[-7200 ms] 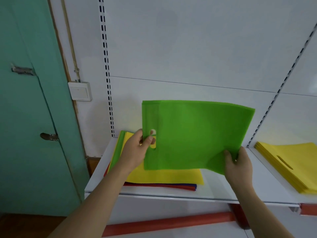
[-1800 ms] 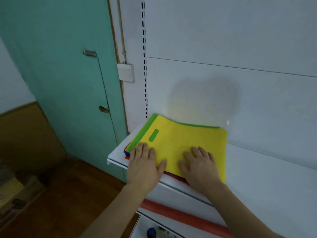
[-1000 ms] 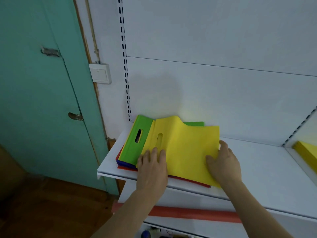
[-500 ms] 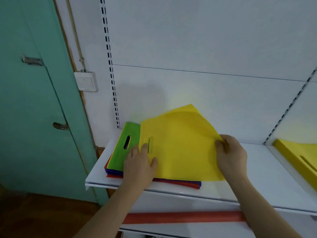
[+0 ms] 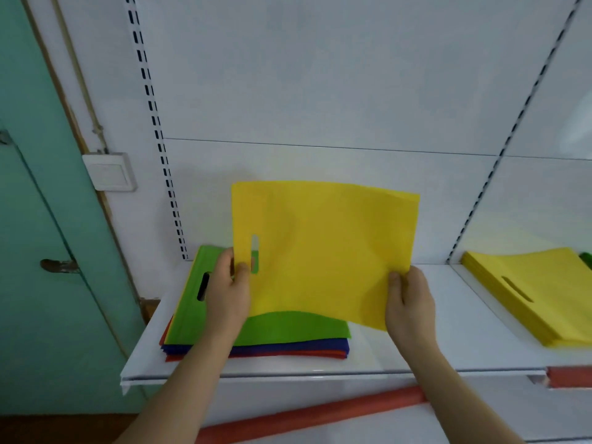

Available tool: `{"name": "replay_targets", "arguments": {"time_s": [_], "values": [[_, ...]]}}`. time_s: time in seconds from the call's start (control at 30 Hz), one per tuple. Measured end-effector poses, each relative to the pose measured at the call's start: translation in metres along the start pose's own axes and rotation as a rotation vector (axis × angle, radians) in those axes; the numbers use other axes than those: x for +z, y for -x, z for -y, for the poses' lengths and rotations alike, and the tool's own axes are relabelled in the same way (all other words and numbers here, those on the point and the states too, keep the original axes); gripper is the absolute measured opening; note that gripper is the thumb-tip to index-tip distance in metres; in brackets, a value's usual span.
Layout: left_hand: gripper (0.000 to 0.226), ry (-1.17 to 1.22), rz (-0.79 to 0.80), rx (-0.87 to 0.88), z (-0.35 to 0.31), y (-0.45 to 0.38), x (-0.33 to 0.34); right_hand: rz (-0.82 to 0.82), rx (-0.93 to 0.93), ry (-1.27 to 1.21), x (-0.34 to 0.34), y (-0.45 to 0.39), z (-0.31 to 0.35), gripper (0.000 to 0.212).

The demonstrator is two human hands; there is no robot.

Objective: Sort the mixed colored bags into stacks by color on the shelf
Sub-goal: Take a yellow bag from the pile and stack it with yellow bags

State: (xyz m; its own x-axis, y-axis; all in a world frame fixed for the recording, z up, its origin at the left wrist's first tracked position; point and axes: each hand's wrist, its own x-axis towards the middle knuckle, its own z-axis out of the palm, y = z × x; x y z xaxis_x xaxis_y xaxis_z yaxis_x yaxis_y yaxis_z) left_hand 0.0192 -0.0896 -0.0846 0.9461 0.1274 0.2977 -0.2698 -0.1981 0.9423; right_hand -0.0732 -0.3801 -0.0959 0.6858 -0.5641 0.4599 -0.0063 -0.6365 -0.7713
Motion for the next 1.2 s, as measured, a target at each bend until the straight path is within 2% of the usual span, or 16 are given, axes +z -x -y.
{"name": "replay_targets", "arguments": {"time_s": [0.1,0.2,0.33,0.4,0.53,0.63,0.73,0.83,0.93,1.2], "values": [[0.025,-0.085,0.115,-0.063,0.021,0.013,0.001,0.115,0.100,0.054,0.007,0.009,-0.013,0.027],[0.016,-0.102,0.153,-0.031,0.023,0.013,0.007,0.090,0.092,0.063,0.000,0.011,-0.013,0.027],[0.008,-0.049,0.161,-0.030,0.021,0.009,0.023,-0.009,0.043,0.064,-0.020,0.015,-0.012,0.021],[0.015,-0.027,0.124,-0.057,0.016,0.013,0.036,-0.078,0.029,0.044,-0.034,0.021,-0.015,0.014],[0.033,0.022,0.053,-0.040,-0.002,0.031,0.070,-0.255,0.058,0.030,-0.078,0.028,-0.029,0.028],[0.043,0.057,0.085,0.035,-0.019,0.051,0.100,-0.376,0.159,-0.041,-0.120,0.028,-0.045,0.031],[0.049,0.060,0.129,0.136,-0.037,0.080,0.136,-0.437,0.192,-0.025,-0.164,0.029,-0.072,0.024],[0.045,0.003,0.171,0.207,-0.052,0.112,0.180,-0.402,0.142,0.115,-0.210,0.033,-0.106,0.007],[0.038,-0.104,0.223,0.268,-0.067,0.150,0.229,-0.360,0.136,0.176,-0.266,0.035,-0.146,0.022],[0.033,-0.117,0.349,0.217,-0.107,0.250,0.363,-0.160,0.172,0.290,-0.397,0.035,-0.239,0.057]]}}
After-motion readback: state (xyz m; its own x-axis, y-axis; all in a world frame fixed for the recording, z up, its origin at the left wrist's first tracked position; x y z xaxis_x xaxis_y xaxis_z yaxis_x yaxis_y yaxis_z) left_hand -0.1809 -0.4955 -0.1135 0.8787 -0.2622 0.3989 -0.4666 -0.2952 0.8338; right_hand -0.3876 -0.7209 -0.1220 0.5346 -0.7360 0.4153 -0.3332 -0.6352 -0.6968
